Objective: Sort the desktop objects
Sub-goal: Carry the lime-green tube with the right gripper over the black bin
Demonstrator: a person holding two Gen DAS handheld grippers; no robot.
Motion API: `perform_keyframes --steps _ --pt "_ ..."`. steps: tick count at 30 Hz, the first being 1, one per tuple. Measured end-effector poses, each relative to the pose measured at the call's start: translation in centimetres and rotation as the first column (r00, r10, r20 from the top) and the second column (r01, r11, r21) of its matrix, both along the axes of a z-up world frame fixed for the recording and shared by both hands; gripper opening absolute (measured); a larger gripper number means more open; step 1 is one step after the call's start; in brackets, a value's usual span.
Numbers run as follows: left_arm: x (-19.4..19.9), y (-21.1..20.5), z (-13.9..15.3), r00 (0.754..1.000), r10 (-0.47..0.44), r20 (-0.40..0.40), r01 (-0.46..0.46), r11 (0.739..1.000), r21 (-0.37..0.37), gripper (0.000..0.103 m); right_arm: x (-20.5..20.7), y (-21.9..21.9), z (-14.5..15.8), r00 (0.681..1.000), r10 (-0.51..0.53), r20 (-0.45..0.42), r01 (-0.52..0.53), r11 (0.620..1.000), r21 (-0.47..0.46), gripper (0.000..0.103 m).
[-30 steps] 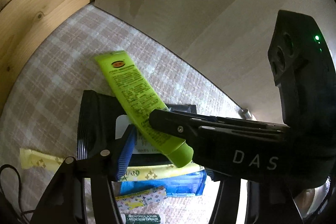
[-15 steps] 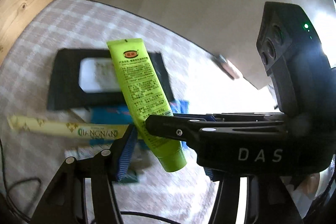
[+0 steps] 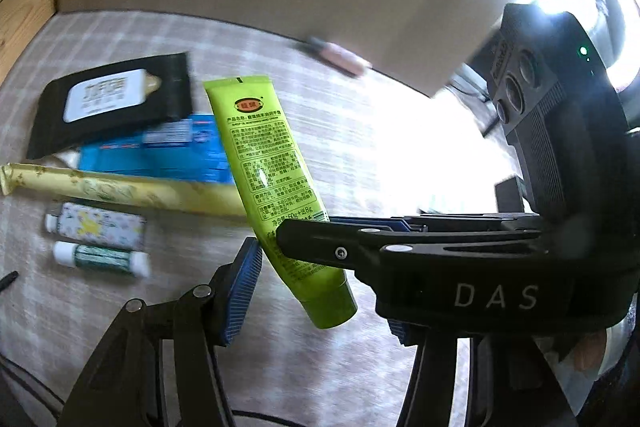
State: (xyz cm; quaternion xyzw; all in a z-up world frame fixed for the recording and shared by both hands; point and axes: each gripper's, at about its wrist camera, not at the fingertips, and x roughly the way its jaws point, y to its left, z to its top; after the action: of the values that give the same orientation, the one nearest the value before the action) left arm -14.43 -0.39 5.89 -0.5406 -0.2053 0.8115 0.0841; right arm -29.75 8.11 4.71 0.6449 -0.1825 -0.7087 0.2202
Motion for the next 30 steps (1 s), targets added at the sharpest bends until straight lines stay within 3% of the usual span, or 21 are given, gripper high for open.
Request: perform_keyframes --steps 7,12,21,30 --pt "0.8 6.3 3.1 0.988 -0.147 -0.041 0.147 0.989 0.002 0.053 3.7 7.2 2.6 0.991 -0.123 -0.052 0.123 0.992 0.011 0.028" --pt "0.0 13.3 4.5 0.957 -0.28 -0.073 0.282 0.96 0.008 0.053 7.0 13.8 4.7 0.968 -0.234 -0.09 0.238 0.971 0.033 0.028" --pt "0.9 25.2 6.2 0.863 -0.499 -0.082 0.503 0.864 0.029 0.053 15.0 25.7 6.3 0.892 -0.438 -0.111 0.446 0.892 0.069 0.029" --pt "2.3 35.0 7.3 0.762 -0.641 -0.088 0.646 0.762 0.042 0.053 21.8 33.5 7.2 0.806 -0.579 -0.121 0.591 0.8 0.105 0.029"
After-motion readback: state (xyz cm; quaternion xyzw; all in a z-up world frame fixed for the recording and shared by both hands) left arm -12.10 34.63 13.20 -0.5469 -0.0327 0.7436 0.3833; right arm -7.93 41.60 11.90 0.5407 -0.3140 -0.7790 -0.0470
